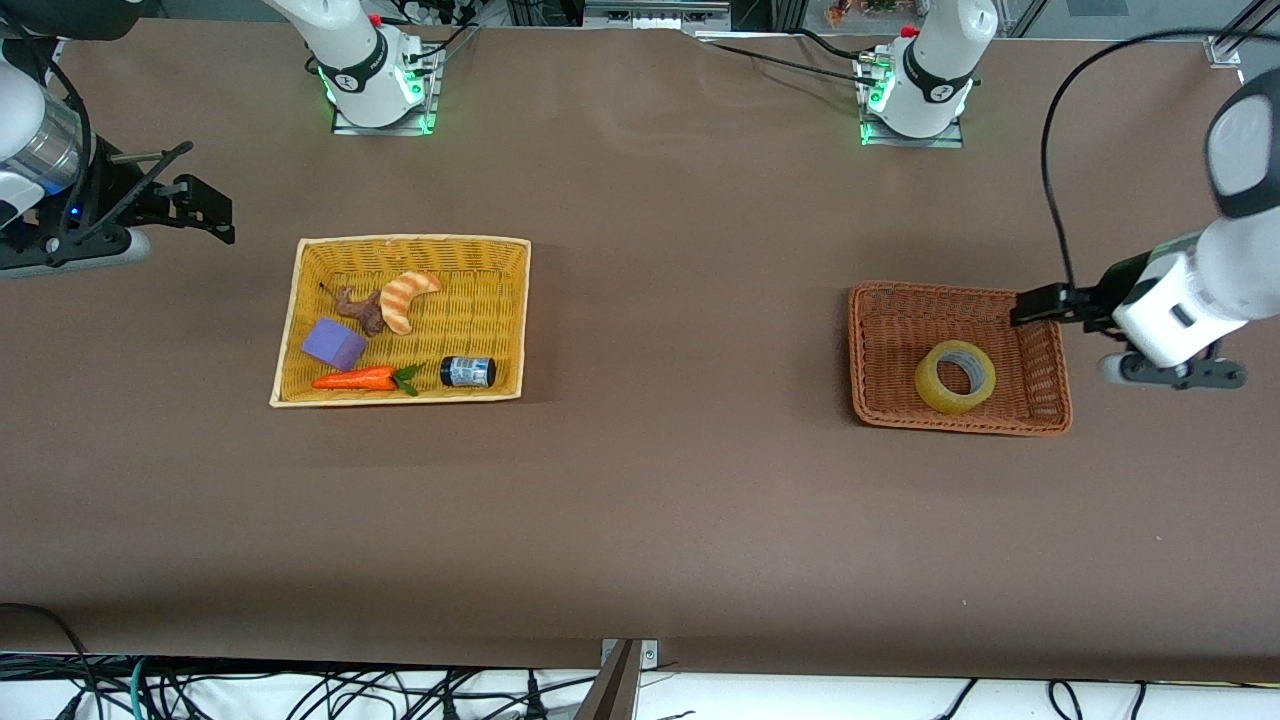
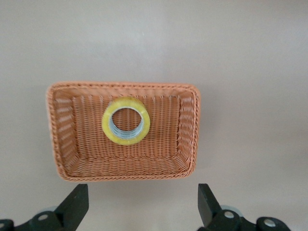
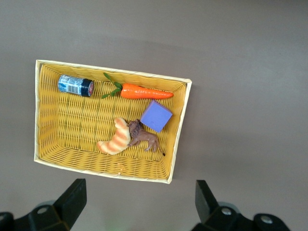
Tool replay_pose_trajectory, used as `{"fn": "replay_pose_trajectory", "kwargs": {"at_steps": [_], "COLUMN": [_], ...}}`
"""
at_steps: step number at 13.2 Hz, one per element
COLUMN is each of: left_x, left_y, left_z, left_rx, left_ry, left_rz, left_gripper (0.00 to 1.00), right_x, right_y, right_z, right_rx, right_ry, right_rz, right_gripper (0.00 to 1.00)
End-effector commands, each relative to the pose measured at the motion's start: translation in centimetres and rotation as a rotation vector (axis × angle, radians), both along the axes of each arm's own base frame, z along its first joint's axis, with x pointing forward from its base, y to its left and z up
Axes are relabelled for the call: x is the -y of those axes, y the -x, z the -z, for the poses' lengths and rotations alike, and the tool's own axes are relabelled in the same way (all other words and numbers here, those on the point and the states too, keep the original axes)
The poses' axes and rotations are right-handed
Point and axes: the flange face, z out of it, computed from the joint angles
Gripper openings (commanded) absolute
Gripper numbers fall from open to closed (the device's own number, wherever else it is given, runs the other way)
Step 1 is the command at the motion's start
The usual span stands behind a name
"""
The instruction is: Transfer tape with both arms
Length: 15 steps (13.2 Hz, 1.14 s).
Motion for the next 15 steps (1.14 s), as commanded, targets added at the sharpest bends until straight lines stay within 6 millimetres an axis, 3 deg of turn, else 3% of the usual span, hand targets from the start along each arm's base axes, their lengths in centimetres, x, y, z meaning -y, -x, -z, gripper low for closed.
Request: {"fn": "replay_pose_trajectory", "kwargs": {"at_steps": [1,2,4,15], "left_x": [-0.8,-0.8,-0.2,0.0], "left_y": [3.0,4.3,5.8,5.3], "left_z": [-5.8,-6.6,-6.1,-5.6], "left_rx": [0.044,0.014,-0.082,-0.073], "left_ry": [-0.017,-0.014,-0.014,-0.091], "left_rz": [-0.013,-0.007,0.011,0.033], "left_gripper": [1.0,1.0,1.0,1.0], "right_x": [0.1,0.1,0.1,0.2], "right_y": [0.4,0.3,0.3,0.3], "right_z": [-1.1,-1.1,-1.2,-1.2], "right_rx": [0.007,0.007,0.008,0.008], "right_ry": [-0.011,-0.011,-0.011,-0.011], "right_rz": [-0.008,-0.009,-0.009,-0.008], "right_gripper": [1.0,1.0,1.0,1.0]}}
